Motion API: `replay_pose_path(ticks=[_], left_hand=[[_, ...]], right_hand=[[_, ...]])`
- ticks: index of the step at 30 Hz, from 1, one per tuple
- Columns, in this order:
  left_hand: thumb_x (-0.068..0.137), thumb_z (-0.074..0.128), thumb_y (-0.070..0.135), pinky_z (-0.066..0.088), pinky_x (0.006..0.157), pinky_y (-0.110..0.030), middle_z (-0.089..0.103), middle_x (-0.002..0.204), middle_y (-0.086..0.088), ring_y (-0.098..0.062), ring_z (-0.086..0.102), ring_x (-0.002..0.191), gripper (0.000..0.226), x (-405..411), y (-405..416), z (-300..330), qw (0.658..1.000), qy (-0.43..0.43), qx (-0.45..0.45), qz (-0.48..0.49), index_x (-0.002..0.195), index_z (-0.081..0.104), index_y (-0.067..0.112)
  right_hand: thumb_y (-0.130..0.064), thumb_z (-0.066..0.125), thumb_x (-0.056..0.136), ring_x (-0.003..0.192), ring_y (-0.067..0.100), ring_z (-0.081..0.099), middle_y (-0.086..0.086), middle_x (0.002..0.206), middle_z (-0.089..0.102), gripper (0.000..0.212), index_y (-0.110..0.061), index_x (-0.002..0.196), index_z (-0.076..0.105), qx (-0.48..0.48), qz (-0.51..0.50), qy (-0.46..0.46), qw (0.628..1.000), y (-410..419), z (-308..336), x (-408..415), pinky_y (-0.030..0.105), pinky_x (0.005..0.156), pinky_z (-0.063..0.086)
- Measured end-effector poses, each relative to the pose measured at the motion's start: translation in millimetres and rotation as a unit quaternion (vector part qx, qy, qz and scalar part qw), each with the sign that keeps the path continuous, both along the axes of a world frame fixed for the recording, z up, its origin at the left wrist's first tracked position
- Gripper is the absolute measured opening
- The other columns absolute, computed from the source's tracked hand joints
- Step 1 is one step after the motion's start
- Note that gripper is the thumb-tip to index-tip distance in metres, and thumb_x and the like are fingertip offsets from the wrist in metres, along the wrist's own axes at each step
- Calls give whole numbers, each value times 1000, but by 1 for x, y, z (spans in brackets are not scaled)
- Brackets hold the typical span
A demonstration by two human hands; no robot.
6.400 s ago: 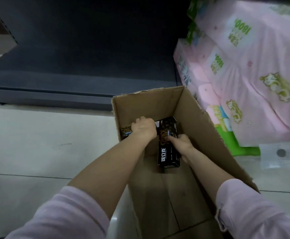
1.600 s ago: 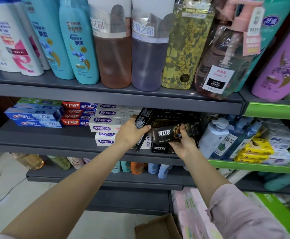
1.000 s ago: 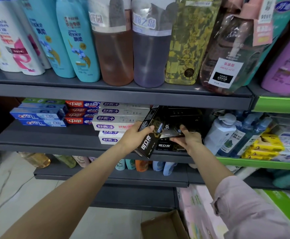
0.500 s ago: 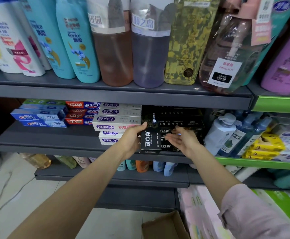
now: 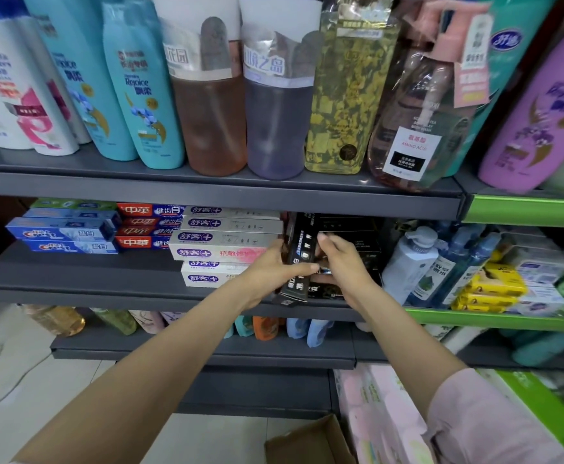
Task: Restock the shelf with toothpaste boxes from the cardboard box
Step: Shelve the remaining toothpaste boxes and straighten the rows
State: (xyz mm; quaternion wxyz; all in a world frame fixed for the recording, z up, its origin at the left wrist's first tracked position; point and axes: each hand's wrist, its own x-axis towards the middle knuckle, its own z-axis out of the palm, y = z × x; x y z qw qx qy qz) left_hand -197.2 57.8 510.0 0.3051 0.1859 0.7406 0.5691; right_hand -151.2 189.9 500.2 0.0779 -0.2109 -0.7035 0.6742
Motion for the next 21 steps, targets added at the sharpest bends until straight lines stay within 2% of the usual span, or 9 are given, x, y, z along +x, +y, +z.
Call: replay_pose_path(ticks=[2, 4, 8, 11, 14, 18, 19, 21], left_hand=[[78, 75, 19, 51, 87, -29, 65, 109, 1, -15, 63, 102, 62, -3, -5, -2, 999, -42, 15, 5, 132, 43, 18], [77, 75, 21, 52, 88, -37, 66, 115, -6, -22, 64, 104, 66, -6, -9, -4, 995, -102, 13, -20, 135, 43, 20], [87, 63, 21, 54, 85, -34, 69, 103, -8, -19, 67, 93, 29, -3, -14, 0, 983, -169, 38, -69, 115, 57, 19], [91, 56, 35, 56, 78, -31, 71, 98, -9, -19, 68, 86, 31, -6, -17, 1, 980, -189, 34, -43, 114, 60, 13], [91, 55, 42, 54, 75, -30, 72, 99, -8, -19, 68, 87, 39, -11, -16, 3, 990, -139, -1, 21, 116, 62, 13], [81, 63, 52, 44, 94, -30, 64, 113, 1, -14, 58, 105, 42, -17, -13, 1, 995, 30, -57, 80, 108, 63, 20], [78, 67, 51, 42, 93, -24, 62, 114, 3, -12, 55, 107, 42, -17, -13, 1, 994, 58, -70, 68, 108, 62, 22], [77, 73, 39, 40, 79, -9, 59, 111, 7, -6, 53, 103, 45, -14, -10, 1, 991, 87, -96, 21, 116, 59, 20]], right_hand=[[-27, 45, 100, 97, 21, 65, 9, 107, 64, 20, -8, 99, 52, -46, 8, 5, 999, 5, 0, 4, 38, 81, 57], [-28, 51, 97, 103, 22, 64, 10, 114, 63, 26, -10, 116, 48, -99, -2, 4, 995, 11, -1, 8, 38, 87, 54], [-28, 60, 91, 105, 26, 64, 16, 119, 62, 50, -13, 133, 38, -209, -27, 9, 978, 17, -3, 10, 42, 83, 56], [-29, 65, 88, 103, 28, 64, 13, 122, 58, 62, -28, 139, 30, -189, -48, -4, 981, 17, -4, 10, 44, 78, 58], [-27, 63, 89, 97, 27, 64, 11, 116, 59, 57, -24, 136, 32, -174, -76, -23, 982, 17, -5, 8, 42, 72, 59], [-26, 63, 89, 89, 28, 66, 7, 111, 58, 57, -23, 135, 30, -191, -131, -28, 972, 20, -12, 8, 42, 68, 59], [-27, 63, 89, 89, 28, 66, 8, 116, 56, 58, -24, 136, 29, -196, -142, -26, 970, 21, -13, 8, 42, 67, 59], [-29, 63, 89, 98, 31, 65, 11, 128, 53, 65, -26, 141, 24, -199, -149, -22, 968, 23, -17, 9, 40, 67, 59]])
